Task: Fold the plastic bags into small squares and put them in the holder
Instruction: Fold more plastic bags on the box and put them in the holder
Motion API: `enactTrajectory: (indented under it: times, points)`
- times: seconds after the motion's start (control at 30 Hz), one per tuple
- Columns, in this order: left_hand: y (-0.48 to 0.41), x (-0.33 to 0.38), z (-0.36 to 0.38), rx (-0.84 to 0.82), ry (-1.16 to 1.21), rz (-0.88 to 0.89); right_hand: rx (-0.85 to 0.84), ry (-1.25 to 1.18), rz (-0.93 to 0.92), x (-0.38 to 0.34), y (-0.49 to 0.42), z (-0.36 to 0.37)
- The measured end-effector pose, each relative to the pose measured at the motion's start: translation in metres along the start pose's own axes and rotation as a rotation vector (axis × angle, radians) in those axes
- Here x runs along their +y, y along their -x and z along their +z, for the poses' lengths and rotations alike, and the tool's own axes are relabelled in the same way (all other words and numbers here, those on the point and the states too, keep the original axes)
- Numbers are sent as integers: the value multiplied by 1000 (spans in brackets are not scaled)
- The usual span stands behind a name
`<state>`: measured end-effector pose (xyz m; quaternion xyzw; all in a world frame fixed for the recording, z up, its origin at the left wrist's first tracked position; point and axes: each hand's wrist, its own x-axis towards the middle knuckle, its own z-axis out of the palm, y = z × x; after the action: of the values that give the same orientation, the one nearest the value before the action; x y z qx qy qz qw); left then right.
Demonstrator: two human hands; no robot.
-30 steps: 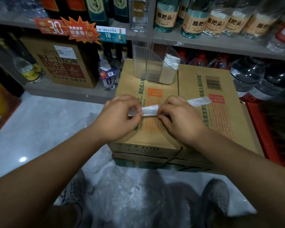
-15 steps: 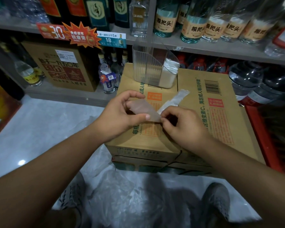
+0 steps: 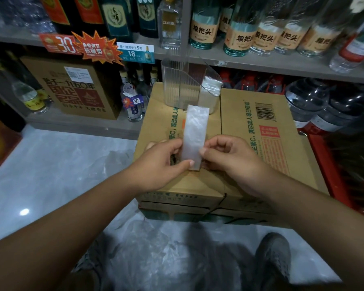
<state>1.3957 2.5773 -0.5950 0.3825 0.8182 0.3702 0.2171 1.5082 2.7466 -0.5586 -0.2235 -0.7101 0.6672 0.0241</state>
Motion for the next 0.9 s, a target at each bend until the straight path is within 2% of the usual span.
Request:
enactTrajectory:
  times: [0.1, 0.23, 0.33, 0.43, 0.53, 0.8, 0.9]
  points:
    - [0, 3, 1, -6, -97, 29, 28, -26, -30, -9, -5, -6]
    - [1, 11, 2, -21, -89, 67, 125, 15, -74, -20, -19, -12]
    - [1, 13, 1, -45, -79, 75, 226, 144, -82, -19, -36, -20]
    - [0, 12, 3, -44, -31, 71, 286, 371, -148, -13, -49, -26]
    - [-2, 10, 5, -44, -46, 72, 257, 511, -204, -6, -56, -25]
    - [-2, 12, 4, -58, -78, 77, 216, 623, -257, 1, -74, -15]
    - [-1, 12, 0, -17, -143, 70, 208, 723, -255, 2, -75, -13]
